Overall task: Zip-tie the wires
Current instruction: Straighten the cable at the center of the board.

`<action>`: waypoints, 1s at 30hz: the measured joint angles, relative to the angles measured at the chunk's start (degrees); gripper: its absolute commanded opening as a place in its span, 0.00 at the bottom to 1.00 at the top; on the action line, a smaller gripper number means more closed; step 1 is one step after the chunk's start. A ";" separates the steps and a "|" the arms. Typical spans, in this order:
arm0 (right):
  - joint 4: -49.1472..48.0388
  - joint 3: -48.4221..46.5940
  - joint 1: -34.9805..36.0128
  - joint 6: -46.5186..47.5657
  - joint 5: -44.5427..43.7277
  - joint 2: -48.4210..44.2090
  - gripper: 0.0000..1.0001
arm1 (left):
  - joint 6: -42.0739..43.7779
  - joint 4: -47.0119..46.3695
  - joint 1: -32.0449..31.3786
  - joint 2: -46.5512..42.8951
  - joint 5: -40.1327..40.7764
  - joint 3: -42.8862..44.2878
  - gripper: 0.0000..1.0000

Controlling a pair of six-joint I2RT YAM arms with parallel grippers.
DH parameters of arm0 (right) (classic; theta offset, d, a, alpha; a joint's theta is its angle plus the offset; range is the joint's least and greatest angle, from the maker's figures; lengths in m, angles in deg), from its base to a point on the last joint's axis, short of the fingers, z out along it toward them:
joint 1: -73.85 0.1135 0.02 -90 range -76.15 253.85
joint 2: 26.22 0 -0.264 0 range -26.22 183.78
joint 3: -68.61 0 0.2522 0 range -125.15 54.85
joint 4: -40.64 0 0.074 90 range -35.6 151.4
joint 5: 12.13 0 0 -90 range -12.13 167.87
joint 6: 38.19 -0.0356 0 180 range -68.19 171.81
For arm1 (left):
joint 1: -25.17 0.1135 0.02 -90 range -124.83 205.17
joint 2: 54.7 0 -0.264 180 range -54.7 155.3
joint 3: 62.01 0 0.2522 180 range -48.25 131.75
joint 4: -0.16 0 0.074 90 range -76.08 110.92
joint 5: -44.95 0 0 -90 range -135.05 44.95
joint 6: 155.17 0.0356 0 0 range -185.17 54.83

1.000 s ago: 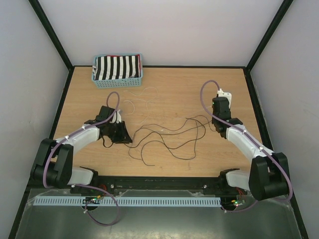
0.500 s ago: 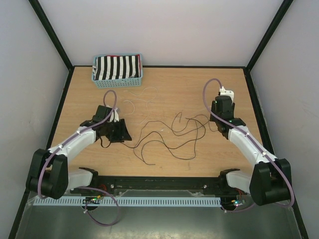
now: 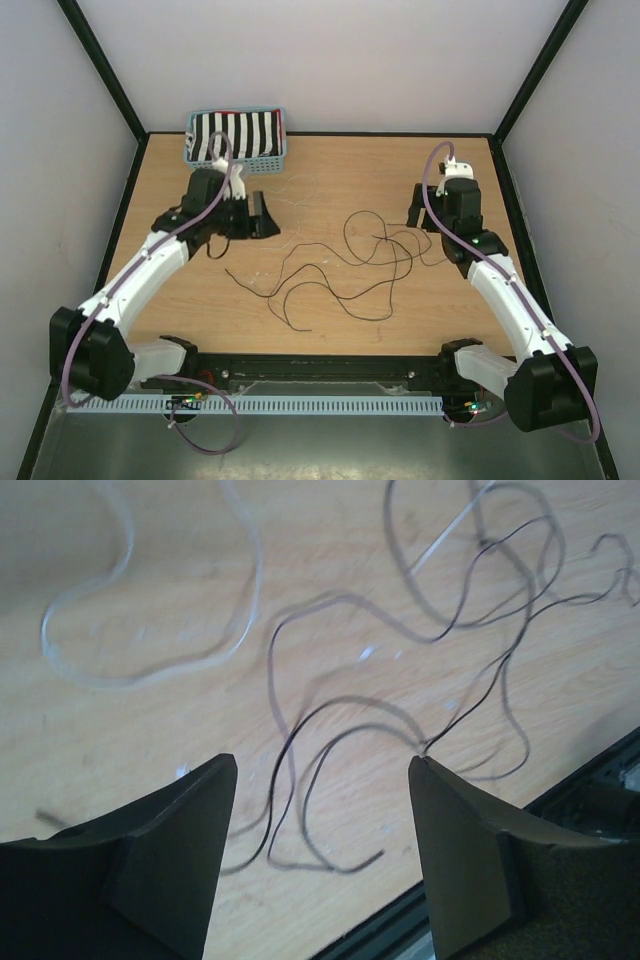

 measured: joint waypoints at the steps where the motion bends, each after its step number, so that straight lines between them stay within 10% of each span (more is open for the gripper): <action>1: -0.07 -0.17 0.00 -0.37 1.77 0.02 0.88 | 0.55 -0.20 -0.72 1.60 -0.02 2.75 0.72; 30: -6.84 -1.68 0.00 -6.14 12.79 1.92 0.86 | 22.32 -1.49 -12.07 59.63 -4.26 52.11 0.67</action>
